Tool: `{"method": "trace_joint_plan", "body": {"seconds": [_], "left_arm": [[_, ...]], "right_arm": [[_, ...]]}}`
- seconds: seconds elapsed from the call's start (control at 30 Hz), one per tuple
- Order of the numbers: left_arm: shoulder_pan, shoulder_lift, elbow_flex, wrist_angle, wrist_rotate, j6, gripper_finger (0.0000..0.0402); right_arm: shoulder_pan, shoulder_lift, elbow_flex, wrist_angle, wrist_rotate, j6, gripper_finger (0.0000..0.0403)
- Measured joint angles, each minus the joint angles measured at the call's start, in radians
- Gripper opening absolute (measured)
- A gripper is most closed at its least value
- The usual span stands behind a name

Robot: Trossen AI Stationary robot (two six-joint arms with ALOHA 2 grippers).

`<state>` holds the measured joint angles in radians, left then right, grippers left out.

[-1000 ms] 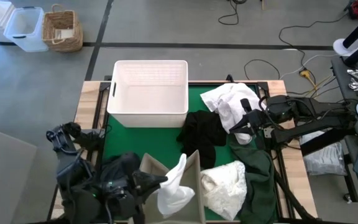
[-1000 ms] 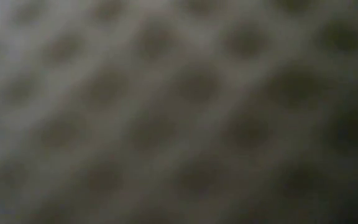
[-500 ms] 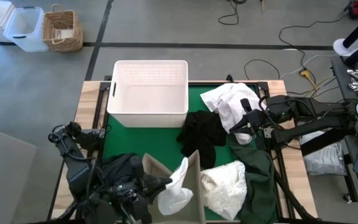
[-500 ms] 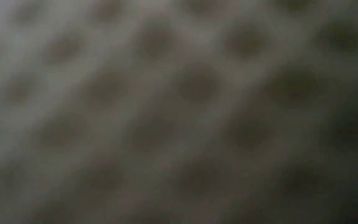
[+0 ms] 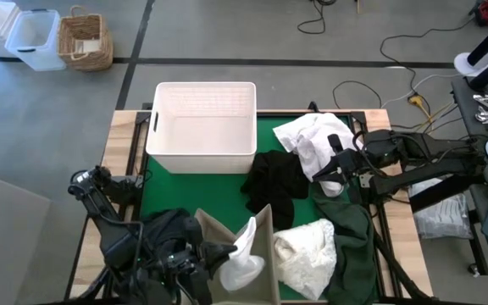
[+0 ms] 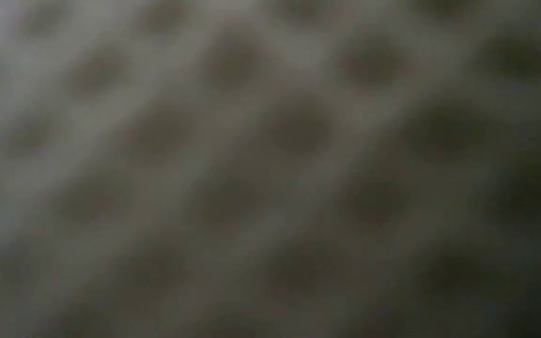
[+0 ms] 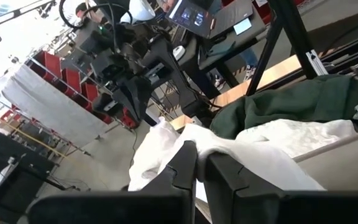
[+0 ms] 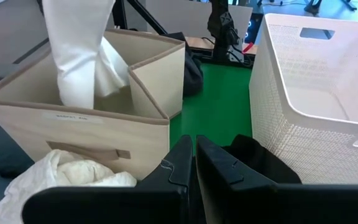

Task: Sort clothes
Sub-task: Put the white shirt into the brown laundry organizer, then adjust the brown laundry organizer

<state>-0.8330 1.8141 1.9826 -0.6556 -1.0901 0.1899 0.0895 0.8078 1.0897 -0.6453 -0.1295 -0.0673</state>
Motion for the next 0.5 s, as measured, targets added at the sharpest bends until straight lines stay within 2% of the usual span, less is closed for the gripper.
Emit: {"method": "trace_joint_plan", "body": {"seconds": [0.2, 0.4, 0.5], "left_arm": [[0.000, 0.000, 0.002, -0.079, 0.001, -0.107, 0.0051], [0.015, -0.002, 0.033, -0.261, 0.077, -0.322, 0.0118], [0.021, -0.002, 0.034, -0.326, 0.083, -0.382, 0.0152]], "right_arm": [[0.000, 0.000, 0.000, 0.000, 0.000, 0.001, 0.0013], [0.000, 0.000, 0.000, 0.001, 0.000, 0.004, 0.0013], [0.000, 0.000, 0.000, 0.005, 0.000, 0.004, 0.0013]]}}
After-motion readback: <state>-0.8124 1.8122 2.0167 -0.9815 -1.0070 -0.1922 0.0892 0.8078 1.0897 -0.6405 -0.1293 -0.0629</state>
